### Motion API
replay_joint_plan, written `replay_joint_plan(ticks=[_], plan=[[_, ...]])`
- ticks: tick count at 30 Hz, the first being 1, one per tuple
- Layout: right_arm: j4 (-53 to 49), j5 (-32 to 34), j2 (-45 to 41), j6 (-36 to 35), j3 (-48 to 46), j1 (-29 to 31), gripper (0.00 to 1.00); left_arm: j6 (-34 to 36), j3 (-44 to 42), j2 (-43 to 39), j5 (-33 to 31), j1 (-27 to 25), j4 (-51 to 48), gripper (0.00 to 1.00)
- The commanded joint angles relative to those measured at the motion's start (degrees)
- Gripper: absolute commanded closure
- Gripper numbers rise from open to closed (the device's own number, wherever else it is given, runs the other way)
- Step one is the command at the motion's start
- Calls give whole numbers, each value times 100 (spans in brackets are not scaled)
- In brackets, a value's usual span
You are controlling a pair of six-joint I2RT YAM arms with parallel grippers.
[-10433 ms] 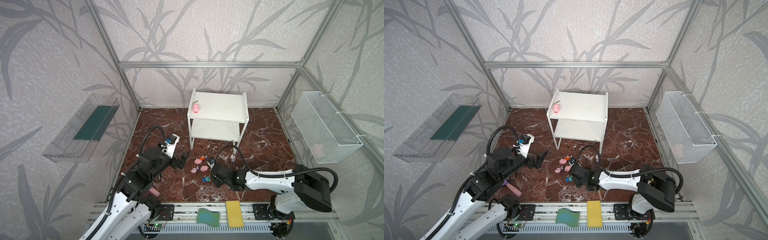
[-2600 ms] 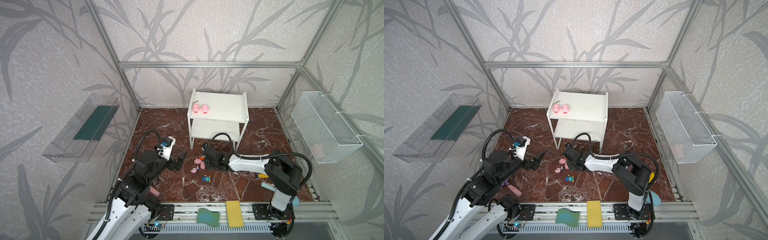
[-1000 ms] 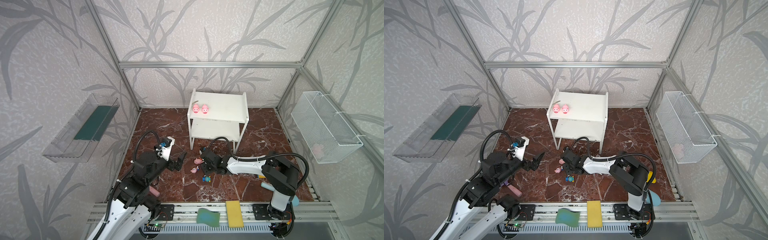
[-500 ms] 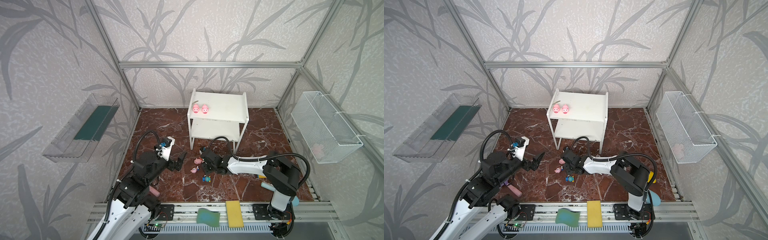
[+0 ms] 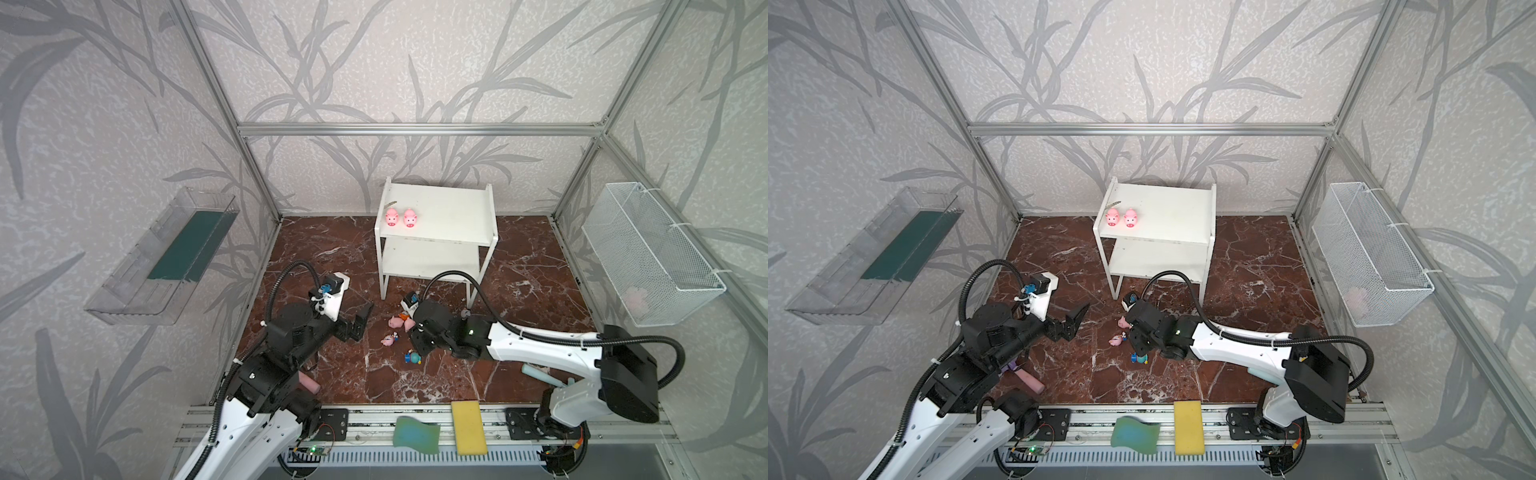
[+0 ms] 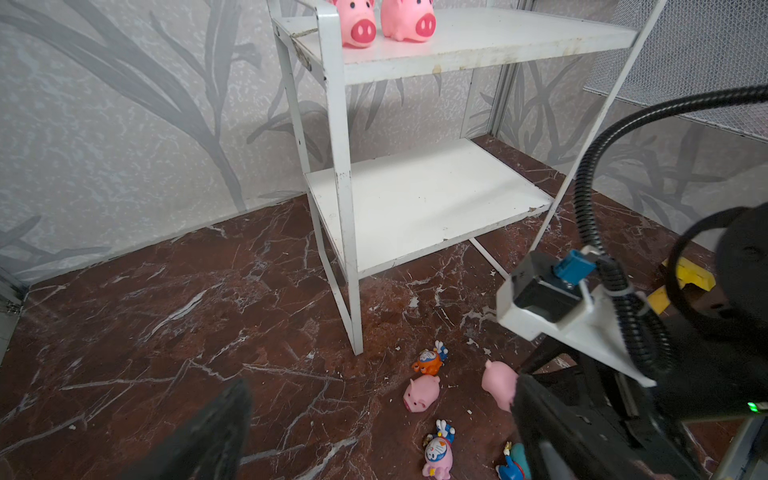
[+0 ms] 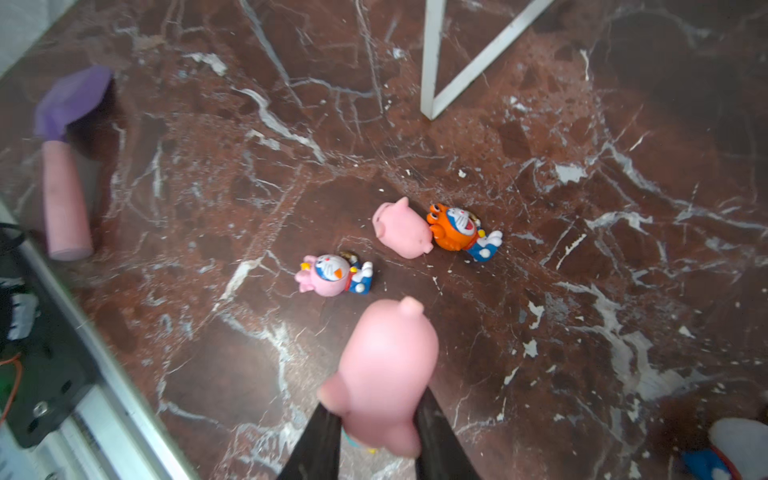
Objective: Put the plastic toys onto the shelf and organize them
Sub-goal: 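Lift the third pink pig up to the shelf's top tier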
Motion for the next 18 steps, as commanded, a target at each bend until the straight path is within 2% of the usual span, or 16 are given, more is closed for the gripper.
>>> replay_joint_plan(ticks=[1,7,11,18], plan=[[-569,255,-533,-190,113,135,70,14,-30,-68,96,-5,68,1],[-638,509,-1437,-597,191,168,71,14,-20,-75,104,-6,72,1],[-945,768,-1851,-985,632,151,70,6,-14,-45,127,-7,63,1],[-1312,725,-1877,-1510,1671,-303,70,10,-1,-34,173,-7,71,1]])
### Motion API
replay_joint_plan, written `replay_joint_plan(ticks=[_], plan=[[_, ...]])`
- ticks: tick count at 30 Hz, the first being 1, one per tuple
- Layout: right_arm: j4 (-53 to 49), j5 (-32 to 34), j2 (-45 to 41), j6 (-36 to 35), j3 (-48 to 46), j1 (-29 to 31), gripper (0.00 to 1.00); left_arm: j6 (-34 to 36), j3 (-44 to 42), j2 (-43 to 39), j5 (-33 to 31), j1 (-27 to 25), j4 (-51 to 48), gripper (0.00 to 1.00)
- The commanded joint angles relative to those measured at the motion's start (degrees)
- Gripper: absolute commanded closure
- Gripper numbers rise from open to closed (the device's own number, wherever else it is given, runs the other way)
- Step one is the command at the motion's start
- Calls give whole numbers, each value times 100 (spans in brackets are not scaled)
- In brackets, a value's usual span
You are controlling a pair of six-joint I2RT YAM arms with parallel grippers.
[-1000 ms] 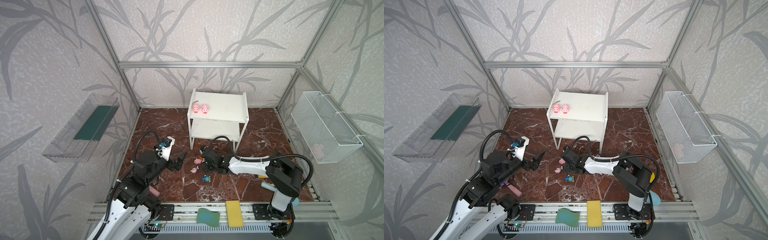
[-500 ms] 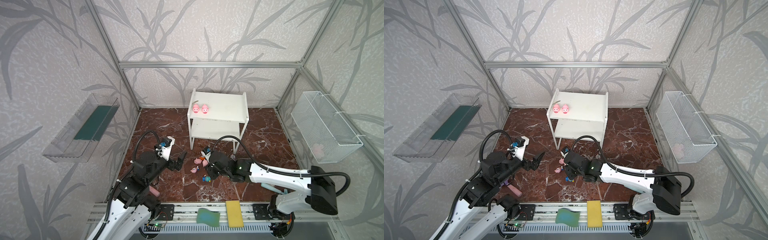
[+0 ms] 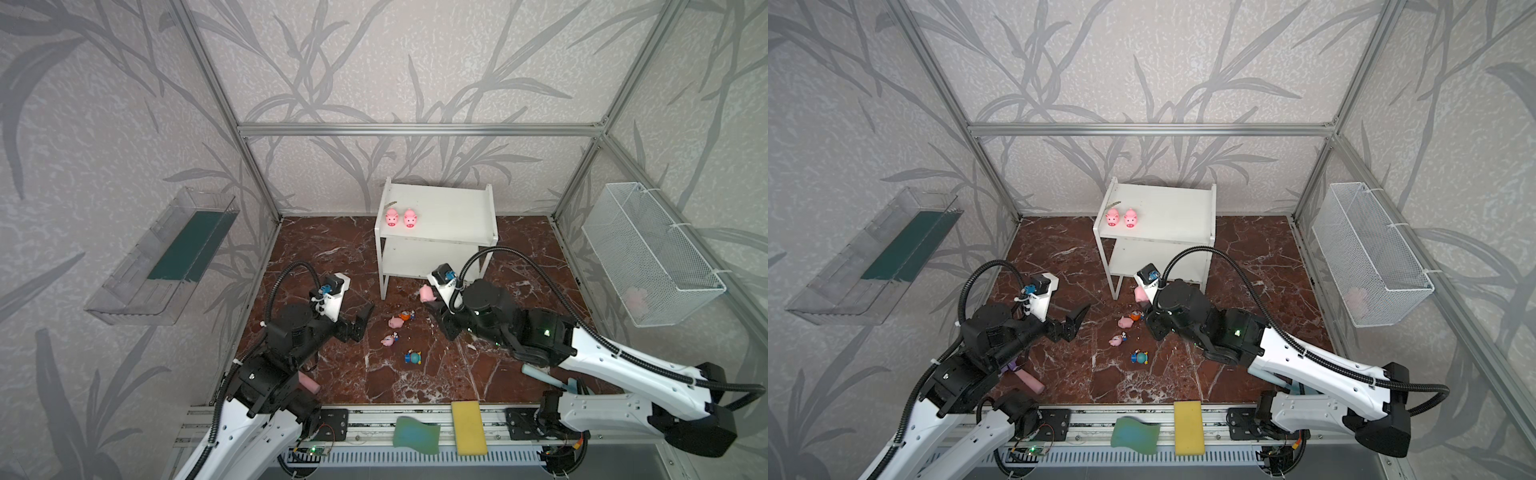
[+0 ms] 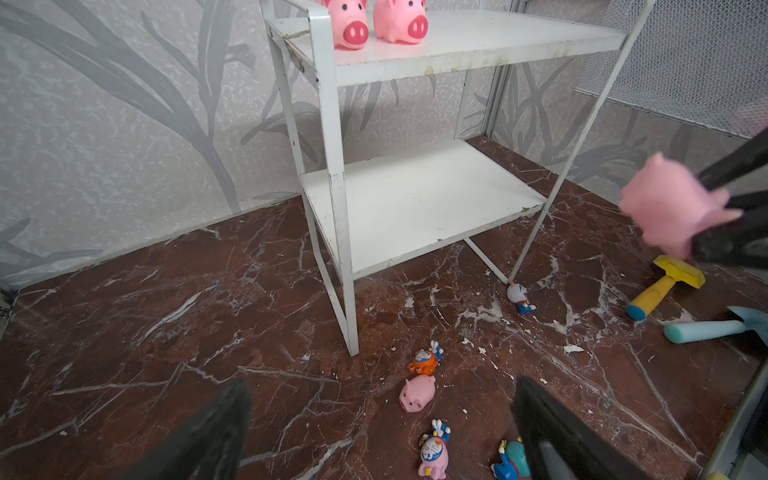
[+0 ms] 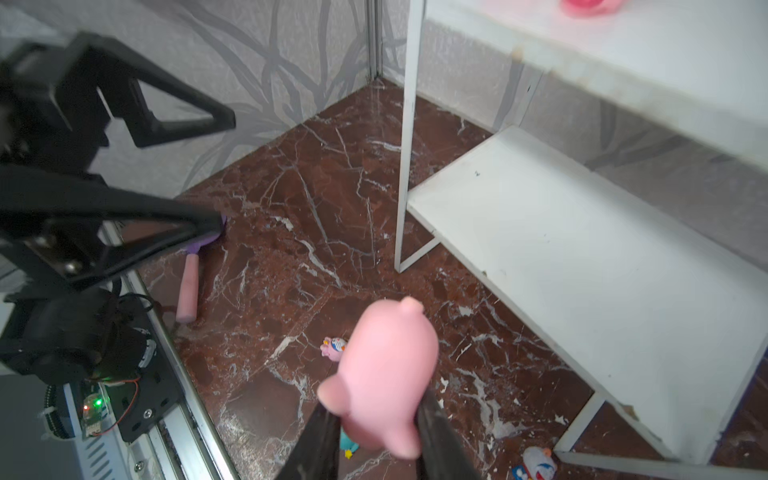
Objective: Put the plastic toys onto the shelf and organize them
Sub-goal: 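Lift the third pink pig up to the shelf's top tier, then set the pig beside the other two and open the right gripper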
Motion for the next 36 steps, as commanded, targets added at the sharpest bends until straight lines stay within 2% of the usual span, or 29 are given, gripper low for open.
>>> replay_joint_plan(ticks=[1,9,16,26,36], plan=[[-294,51,-10,-381,470,-307,70,10,-5,-28,83,-2,56,1],[-311,-497,483,-602,1421,-1393,70,19,-15,-77,66,-7,57,1],[-285,-854,1066,-582,1917,-2010,70,20,-17,-93,80,-7,81,1],[-250,-1122,1711,-377,2389,-2340,69,11,-45,-134,93,-7,100,1],[-357,-1198,1949,-305,2645,-2374,66,4,-54,-136,111,-7,137,1]])
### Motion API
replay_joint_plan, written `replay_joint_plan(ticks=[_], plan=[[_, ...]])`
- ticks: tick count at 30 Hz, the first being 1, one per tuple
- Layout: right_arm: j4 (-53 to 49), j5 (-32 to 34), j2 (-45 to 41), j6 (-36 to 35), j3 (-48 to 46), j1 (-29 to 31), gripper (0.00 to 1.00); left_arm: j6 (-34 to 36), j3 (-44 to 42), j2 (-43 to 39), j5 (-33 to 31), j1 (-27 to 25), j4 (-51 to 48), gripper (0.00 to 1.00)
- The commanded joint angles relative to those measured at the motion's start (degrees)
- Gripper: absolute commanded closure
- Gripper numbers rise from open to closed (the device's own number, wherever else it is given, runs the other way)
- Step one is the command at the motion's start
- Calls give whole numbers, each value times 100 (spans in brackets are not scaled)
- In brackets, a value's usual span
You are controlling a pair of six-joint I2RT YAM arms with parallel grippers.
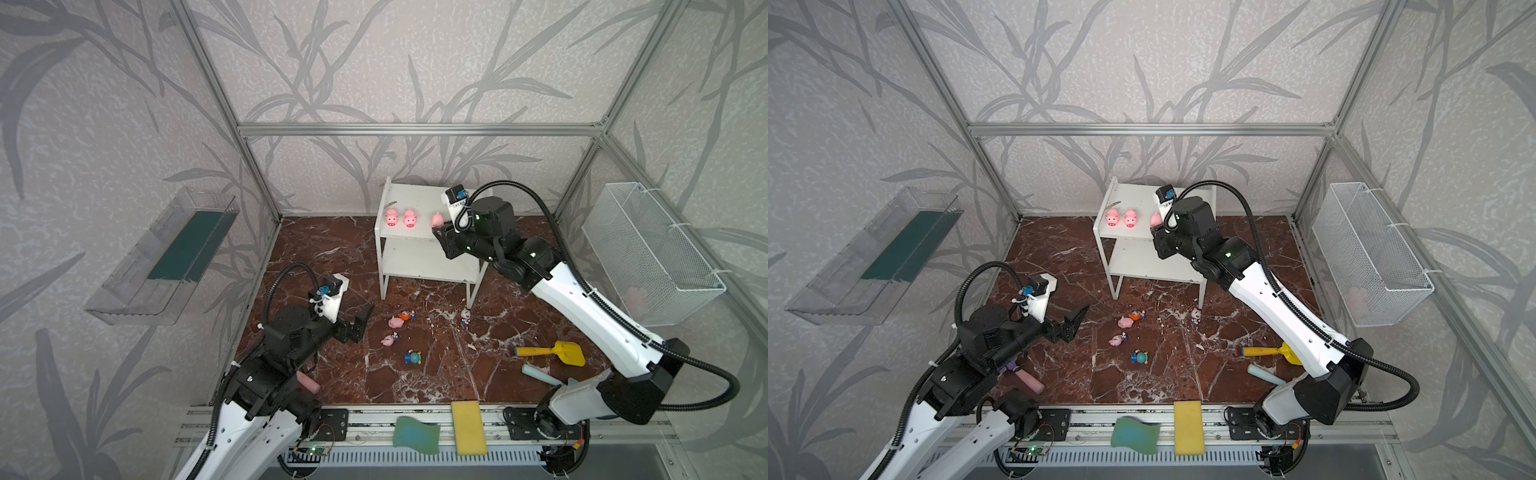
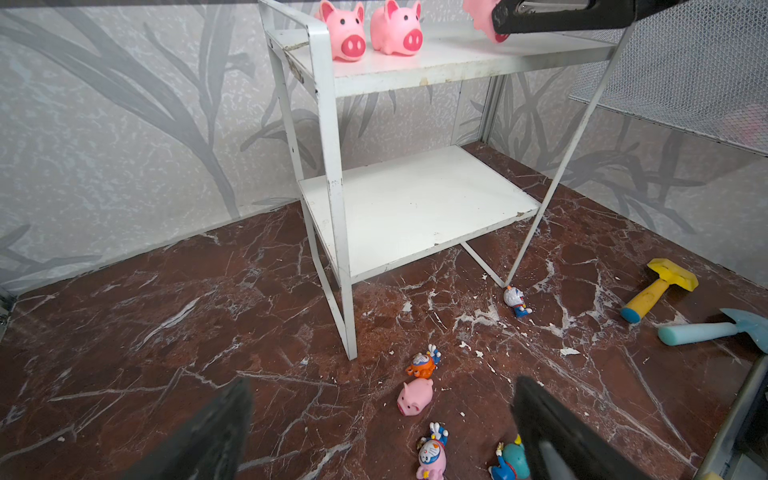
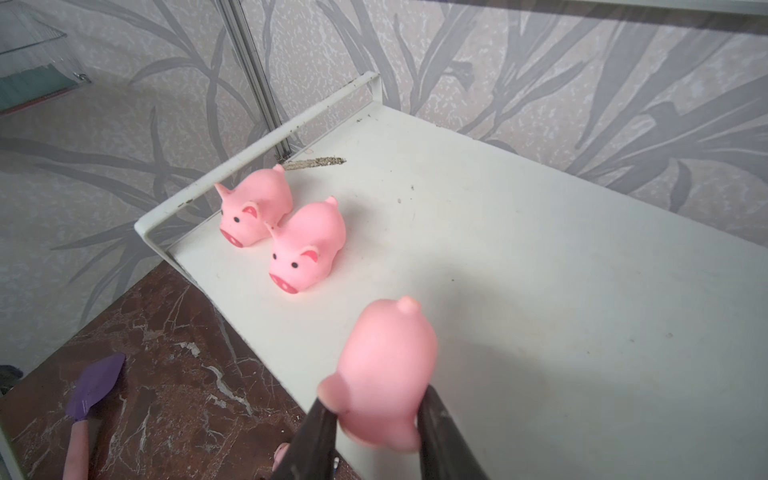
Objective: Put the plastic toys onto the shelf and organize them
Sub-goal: 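Set the pig beside the other two and open the right gripper, then move the right gripper back down to the remaining floor toys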
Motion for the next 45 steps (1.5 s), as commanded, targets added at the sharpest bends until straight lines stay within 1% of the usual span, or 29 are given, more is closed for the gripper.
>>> replay_joint_plan(ticks=[1,10,16,27,33,36,41,45], plan=[[-105,-45,26,48,188,-33,65,4,-54,-44,81,-5,127,1],[-179,-61,140,16,296,-50,63,7,-54,-50,55,-7,109,1],[-158,-69,71,4,262,-50,60,10,-54,-37,76,-5,114,1],[-33,-227,66,87,204,-59,60,20,-62,-77,30,-2,96,1],[16,-201,-33,83,155,-58,60,17,-63,-78,37,-2,99,1],[76,-207,-218,28,52,-59,58,16,-67,-79,31,-4,94,1],[109,-83,-766,-157,-268,35,50,11,-64,-67,26,-1,105,1],[198,-20,-1389,-324,-866,305,46,14,-54,-24,40,-6,99,1]])
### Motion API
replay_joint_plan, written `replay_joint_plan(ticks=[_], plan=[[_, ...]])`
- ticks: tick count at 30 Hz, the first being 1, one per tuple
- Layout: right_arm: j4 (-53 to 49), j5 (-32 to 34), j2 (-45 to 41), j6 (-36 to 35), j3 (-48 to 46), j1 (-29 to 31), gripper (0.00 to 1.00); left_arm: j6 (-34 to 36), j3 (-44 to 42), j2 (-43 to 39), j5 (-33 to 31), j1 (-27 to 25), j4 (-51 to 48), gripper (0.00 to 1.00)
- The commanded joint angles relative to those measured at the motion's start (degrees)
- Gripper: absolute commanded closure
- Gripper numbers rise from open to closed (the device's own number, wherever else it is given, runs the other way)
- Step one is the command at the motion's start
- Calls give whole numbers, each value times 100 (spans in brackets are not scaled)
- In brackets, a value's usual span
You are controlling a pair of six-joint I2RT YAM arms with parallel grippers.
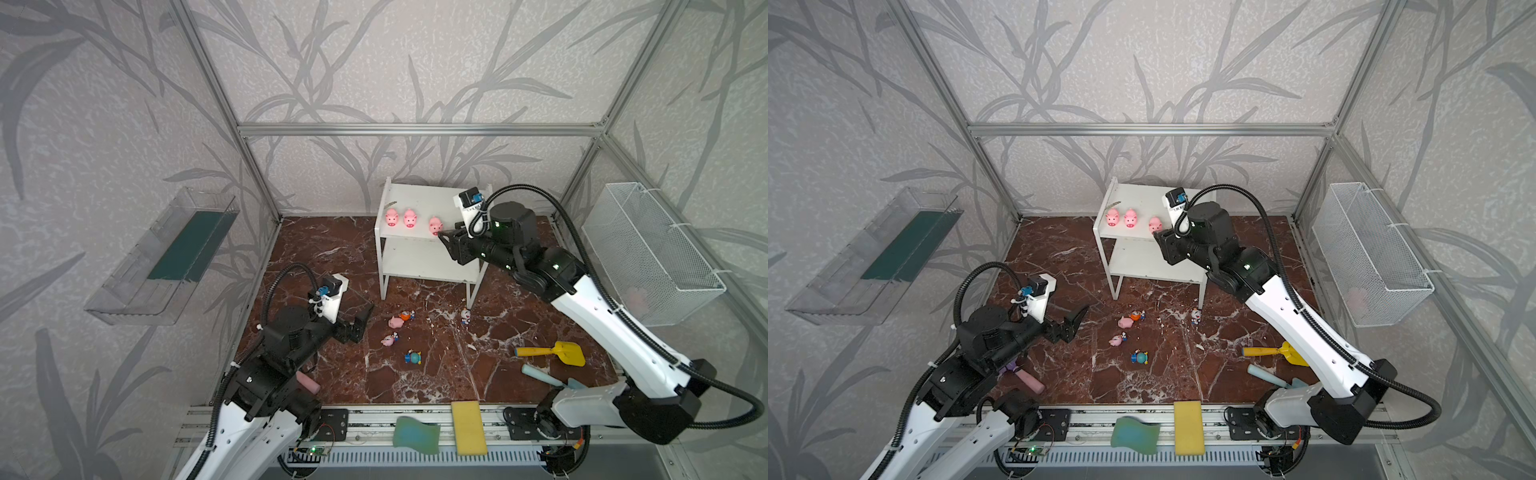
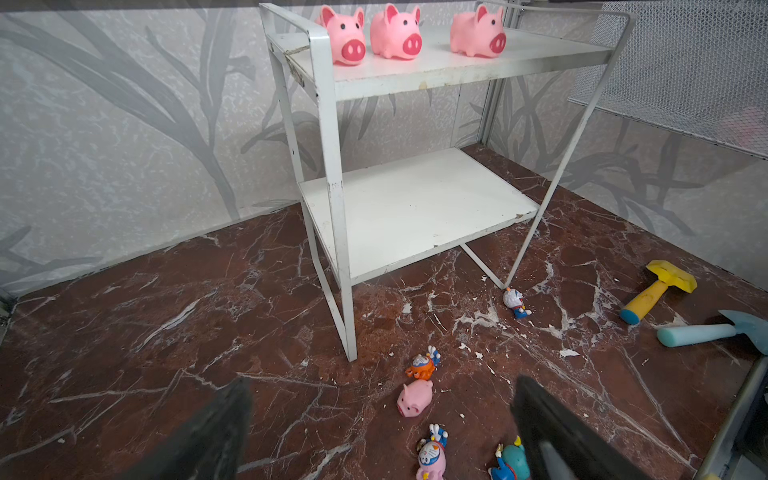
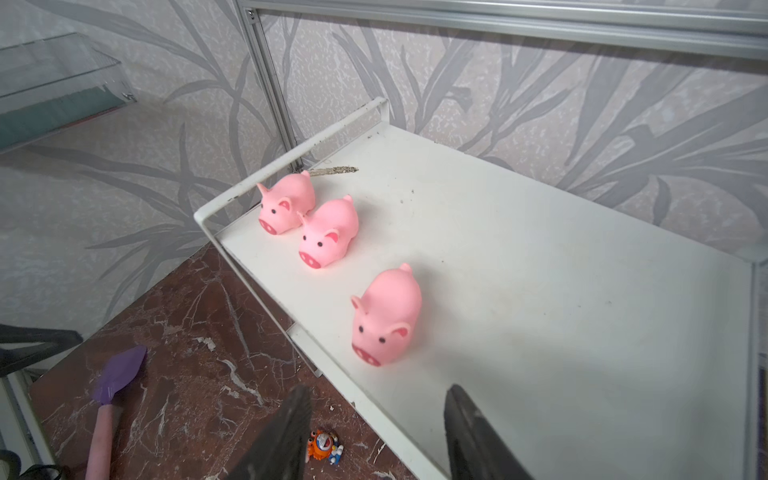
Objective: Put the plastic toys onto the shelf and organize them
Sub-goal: 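Move the right gripper back down to the remaining floor toys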
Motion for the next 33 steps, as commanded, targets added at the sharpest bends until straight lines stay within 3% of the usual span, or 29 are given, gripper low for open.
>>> replay_joint_plan(ticks=[1,8,13,18,22,28,33], plan=[[211,84,-604,-248,-523,314,46,12,-57,3,38,-5,99,1],[669,789,-1427,-411,-2098,1696,47,7,-61,52,13,-8,66,1],[1267,1032,-1264,257,-3147,2502,52,-7,-43,14,-56,-12,-61,1],[1965,777,-371,1188,-3691,2644,56,-45,30,-13,-239,-87,-239,1],[2242,596,678,1824,-3563,2641,60,-131,73,47,-270,-126,-371,1],[2330,310,1887,2448,-3179,2429,69,-193,95,26,-376,-157,-545,1],[2683,144,2367,2794,-3170,2181,75,-157,67,30,-412,-160,-550,1]])
